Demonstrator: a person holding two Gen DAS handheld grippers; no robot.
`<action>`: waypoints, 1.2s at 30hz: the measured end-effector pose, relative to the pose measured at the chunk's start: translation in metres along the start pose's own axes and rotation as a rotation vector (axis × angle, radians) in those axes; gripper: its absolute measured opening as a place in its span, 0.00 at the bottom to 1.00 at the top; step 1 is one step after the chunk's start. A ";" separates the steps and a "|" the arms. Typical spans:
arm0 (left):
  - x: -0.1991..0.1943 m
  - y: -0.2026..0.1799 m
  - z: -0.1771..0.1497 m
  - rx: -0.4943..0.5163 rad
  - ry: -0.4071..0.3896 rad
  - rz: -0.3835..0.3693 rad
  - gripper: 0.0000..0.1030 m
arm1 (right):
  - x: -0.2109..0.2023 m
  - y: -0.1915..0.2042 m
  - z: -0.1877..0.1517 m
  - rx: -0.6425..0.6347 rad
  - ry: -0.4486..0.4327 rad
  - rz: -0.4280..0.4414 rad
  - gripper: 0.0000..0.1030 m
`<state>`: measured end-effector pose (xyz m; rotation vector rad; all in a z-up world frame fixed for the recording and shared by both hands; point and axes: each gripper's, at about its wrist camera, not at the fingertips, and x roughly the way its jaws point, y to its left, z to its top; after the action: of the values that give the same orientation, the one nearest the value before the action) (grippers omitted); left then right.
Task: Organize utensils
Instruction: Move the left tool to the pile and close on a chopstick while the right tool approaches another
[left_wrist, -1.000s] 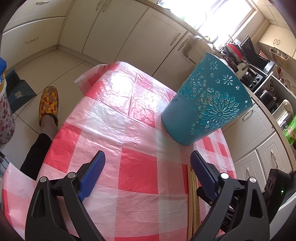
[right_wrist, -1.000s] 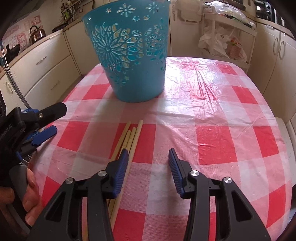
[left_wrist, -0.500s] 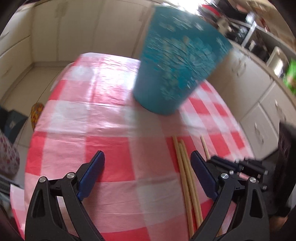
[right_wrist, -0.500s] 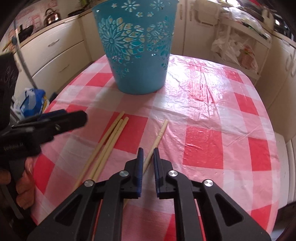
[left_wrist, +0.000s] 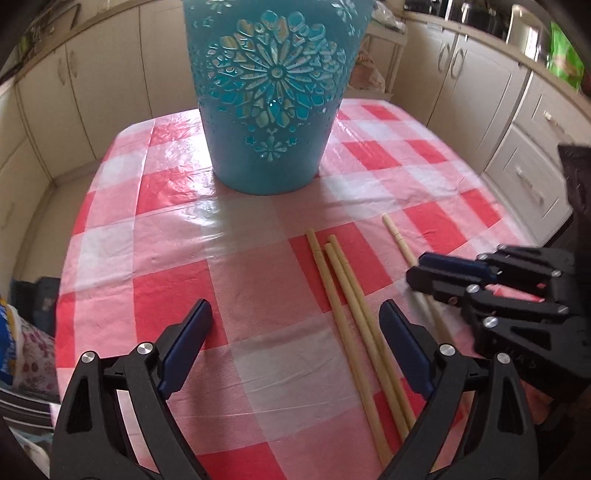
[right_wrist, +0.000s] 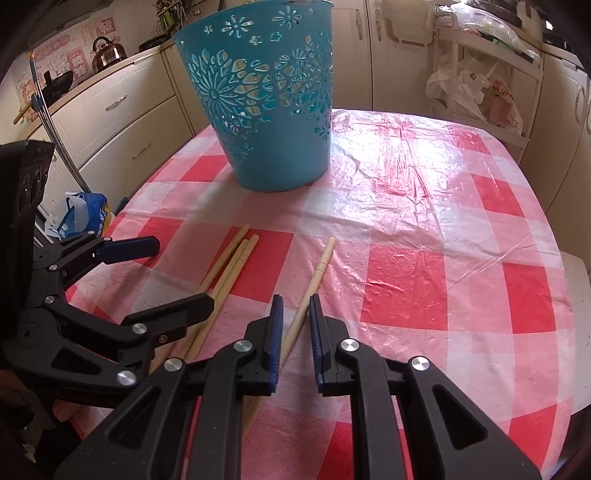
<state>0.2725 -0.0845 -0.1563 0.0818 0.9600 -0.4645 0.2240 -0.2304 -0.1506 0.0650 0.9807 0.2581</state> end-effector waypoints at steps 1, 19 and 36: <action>-0.001 0.003 0.000 -0.014 -0.005 -0.002 0.85 | 0.000 0.001 0.000 0.000 0.000 0.005 0.21; 0.006 -0.008 -0.001 0.065 0.017 0.142 0.70 | -0.001 0.000 0.000 0.002 -0.006 -0.040 0.27; 0.015 -0.007 0.024 0.105 0.115 0.056 0.28 | 0.007 0.005 0.008 -0.070 0.027 -0.073 0.10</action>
<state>0.2950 -0.1028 -0.1536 0.2316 1.0432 -0.4621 0.2333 -0.2232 -0.1508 -0.0385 0.9977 0.2267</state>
